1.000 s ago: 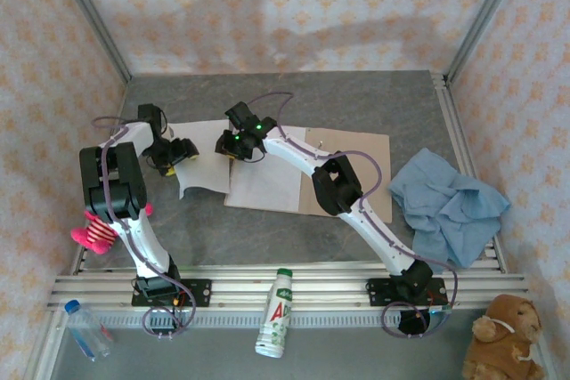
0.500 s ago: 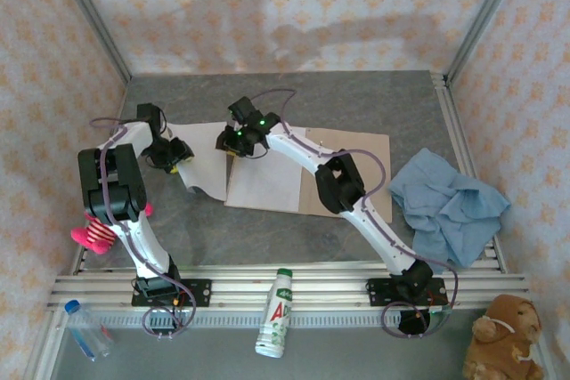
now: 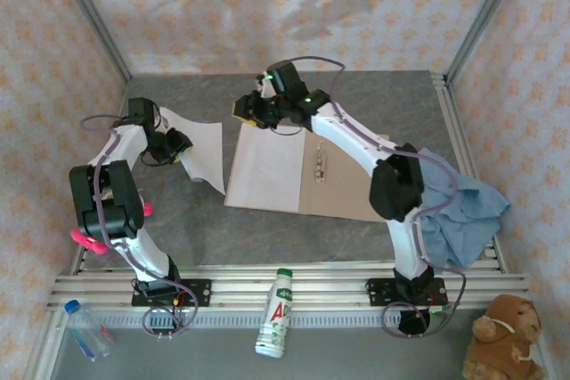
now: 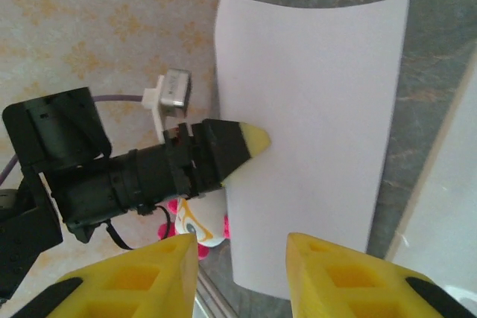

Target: Put the files into the folder

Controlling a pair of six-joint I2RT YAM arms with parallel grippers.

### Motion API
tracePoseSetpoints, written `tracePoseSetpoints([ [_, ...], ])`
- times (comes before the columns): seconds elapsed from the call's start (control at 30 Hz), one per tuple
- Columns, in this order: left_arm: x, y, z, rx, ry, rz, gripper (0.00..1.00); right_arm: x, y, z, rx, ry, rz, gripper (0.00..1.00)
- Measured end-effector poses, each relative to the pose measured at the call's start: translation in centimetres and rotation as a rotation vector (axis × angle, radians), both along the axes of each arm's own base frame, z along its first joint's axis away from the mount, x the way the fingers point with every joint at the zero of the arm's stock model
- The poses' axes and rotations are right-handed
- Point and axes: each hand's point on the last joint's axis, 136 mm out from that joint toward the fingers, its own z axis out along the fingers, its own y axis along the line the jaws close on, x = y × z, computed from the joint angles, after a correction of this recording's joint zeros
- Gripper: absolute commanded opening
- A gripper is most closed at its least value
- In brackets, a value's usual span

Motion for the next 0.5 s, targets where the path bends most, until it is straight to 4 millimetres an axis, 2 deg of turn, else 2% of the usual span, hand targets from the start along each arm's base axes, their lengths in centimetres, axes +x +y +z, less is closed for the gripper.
tracePoseSetpoints([
  [0.07, 0.0, -0.4, 1.2, -0.02, -0.03, 0.006, 0.32, -0.1, -1.9, -0.5, 0.022, 0.028, -0.027, 0.37],
  [0.17, 0.1, -0.9, 3.3, -0.043, -0.084, 0.012, 0.31, 0.0, -5.0, -2.2, 0.06, 0.078, -0.085, 0.39],
  [0.3, 0.1, -2.6, 6.8, -0.079, -0.17, -0.002, 0.31, -0.5, -9.4, -3.9, 0.112, 0.154, -0.165, 0.43],
  [0.37, -0.1, -4.2, 8.6, -0.103, -0.208, -0.026, 0.31, -1.0, -11.0, -3.6, 0.156, 0.166, -0.196, 0.48],
  [0.5, -0.5, -8.7, 11.9, -0.148, -0.274, -0.117, 0.31, -2.7, -13.4, -1.1, 0.268, 0.138, -0.217, 0.55],
])
